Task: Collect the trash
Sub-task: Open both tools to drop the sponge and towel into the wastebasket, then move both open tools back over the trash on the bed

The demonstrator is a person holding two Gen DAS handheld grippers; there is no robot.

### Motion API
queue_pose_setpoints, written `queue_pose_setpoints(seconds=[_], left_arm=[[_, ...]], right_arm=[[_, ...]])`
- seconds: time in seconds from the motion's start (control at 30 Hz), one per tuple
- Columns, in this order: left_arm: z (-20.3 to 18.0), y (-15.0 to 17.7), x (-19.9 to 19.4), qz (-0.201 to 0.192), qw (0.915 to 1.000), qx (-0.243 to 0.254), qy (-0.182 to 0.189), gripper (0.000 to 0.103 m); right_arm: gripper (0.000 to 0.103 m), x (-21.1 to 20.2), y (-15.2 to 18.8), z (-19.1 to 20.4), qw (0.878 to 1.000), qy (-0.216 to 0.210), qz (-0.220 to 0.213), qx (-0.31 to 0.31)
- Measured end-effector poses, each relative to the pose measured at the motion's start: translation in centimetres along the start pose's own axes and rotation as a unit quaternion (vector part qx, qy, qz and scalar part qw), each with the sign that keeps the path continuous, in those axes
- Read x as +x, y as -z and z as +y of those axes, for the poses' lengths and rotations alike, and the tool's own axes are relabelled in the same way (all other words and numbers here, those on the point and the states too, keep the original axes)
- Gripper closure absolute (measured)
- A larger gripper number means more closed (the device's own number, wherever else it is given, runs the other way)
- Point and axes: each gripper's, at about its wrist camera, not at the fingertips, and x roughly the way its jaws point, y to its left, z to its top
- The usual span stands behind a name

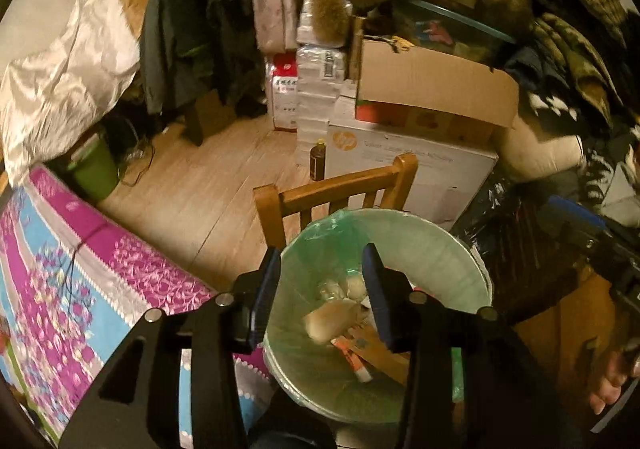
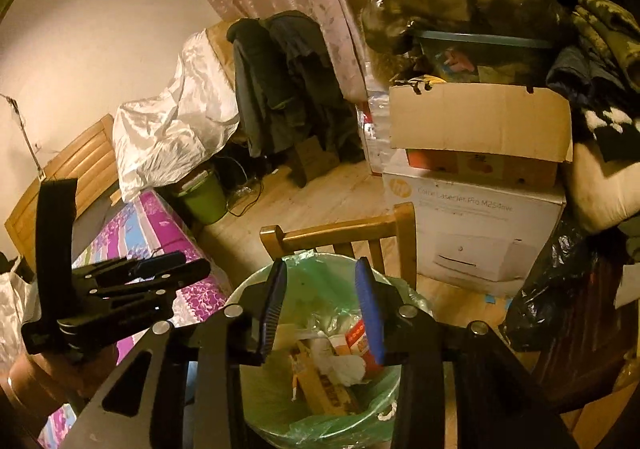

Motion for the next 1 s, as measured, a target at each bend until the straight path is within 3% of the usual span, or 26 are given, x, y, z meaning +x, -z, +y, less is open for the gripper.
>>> queue_pose_setpoints(seconds=[0.13,0.33,0.47,0.63,0.73,0.87,1.0], left_arm=[[0.6,0.6,0.0,0.003,0.9999,-0.012,-0.009,0.062],[1.7,2.2,-1.0,-0.014,0.9985,-0.007,-0.052,0.062],[4.0,4.3,-2.4,-0.037,0.9932,-0.018,-0.109,0.053],[8.2,7.9,-4.7,-0.053,0.9821,-0.044,-0.175,0.046],[11.6,11.0,-6.4,-0.043,0.9748,-0.075,-0.206,0.046],[16.3,16.9,-9.5,-0.022,0.9645,-0.116,-0.236,0.044],[21.0,24.1,-13.6,0.010,0.9544,-0.162,-0.251,0.042]], right_arm=[[0.065,0.1,0.4,0.5,1.000,-0.003,-0.004,-0.005],[0.065,-0.4,0.9,2.7,0.999,-0.009,-0.035,-0.025],[0.064,-1.8,1.6,4.7,0.995,0.005,-0.092,-0.026],[0.054,-2.3,2.9,7.4,0.992,-0.003,-0.128,-0.018],[0.052,-0.9,3.9,10.7,0.993,-0.029,-0.104,-0.041],[0.039,1.2,5.5,16.0,0.992,-0.081,-0.064,-0.077],[0.032,3.6,7.9,22.8,0.982,-0.139,-0.013,-0.130]])
